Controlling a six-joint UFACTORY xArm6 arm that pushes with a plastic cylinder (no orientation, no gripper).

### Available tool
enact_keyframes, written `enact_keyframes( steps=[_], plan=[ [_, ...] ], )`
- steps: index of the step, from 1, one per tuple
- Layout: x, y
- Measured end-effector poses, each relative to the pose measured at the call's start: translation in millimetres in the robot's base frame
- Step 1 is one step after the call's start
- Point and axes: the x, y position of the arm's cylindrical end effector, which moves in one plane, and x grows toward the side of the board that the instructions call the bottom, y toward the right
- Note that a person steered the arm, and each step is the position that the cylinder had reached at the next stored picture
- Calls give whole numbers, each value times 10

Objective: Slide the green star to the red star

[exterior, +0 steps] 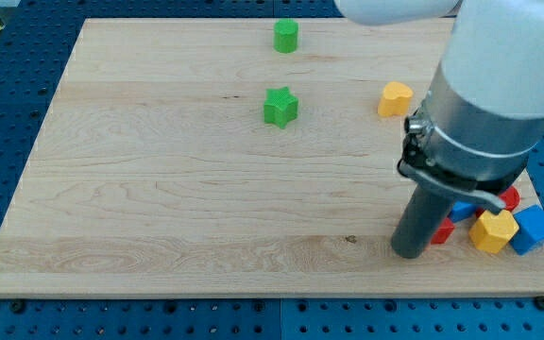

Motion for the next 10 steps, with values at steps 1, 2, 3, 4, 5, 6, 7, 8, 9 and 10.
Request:
enact_keyframes(
  steps=[1, 2, 3, 4, 5, 6, 7, 8, 9, 10],
  plan=[
    [-23, 100],
    [-22, 43],
    [-98, -604],
    [-477, -1454],
    [-1226, -1991],
    [-2015, -1939],
    [-2202, -1324],
    [-2111, -1153],
    [-1920, -1134],
    [-1716, -983]
  ],
)
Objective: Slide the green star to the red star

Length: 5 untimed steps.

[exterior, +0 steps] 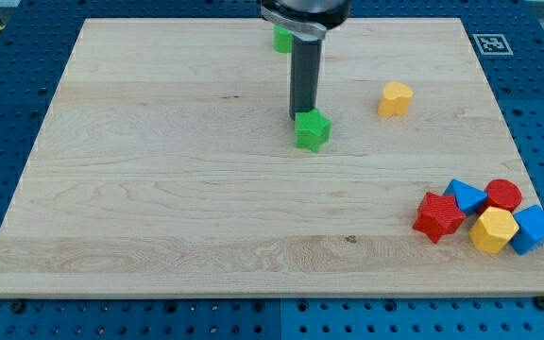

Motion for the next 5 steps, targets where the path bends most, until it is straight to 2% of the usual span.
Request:
enact_keyframes(
  steps=[3, 5],
  plan=[
    [814, 310],
    [1257, 271]
  ],
)
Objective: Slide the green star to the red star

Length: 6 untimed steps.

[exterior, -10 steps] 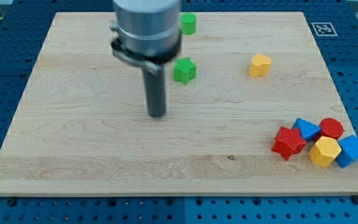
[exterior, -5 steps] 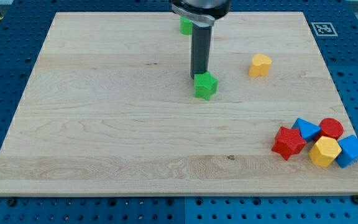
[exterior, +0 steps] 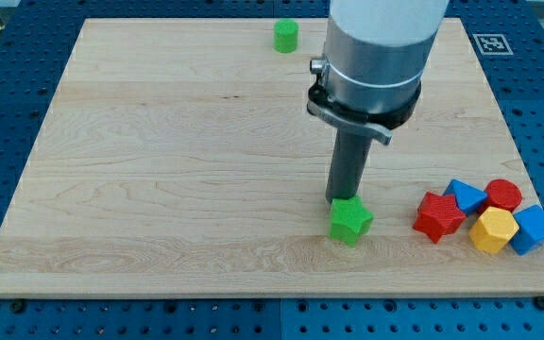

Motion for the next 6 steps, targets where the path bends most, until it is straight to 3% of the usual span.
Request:
enact_keyframes(
  steps=[4, 6],
  plan=[
    [636, -383],
    [616, 225]
  ],
)
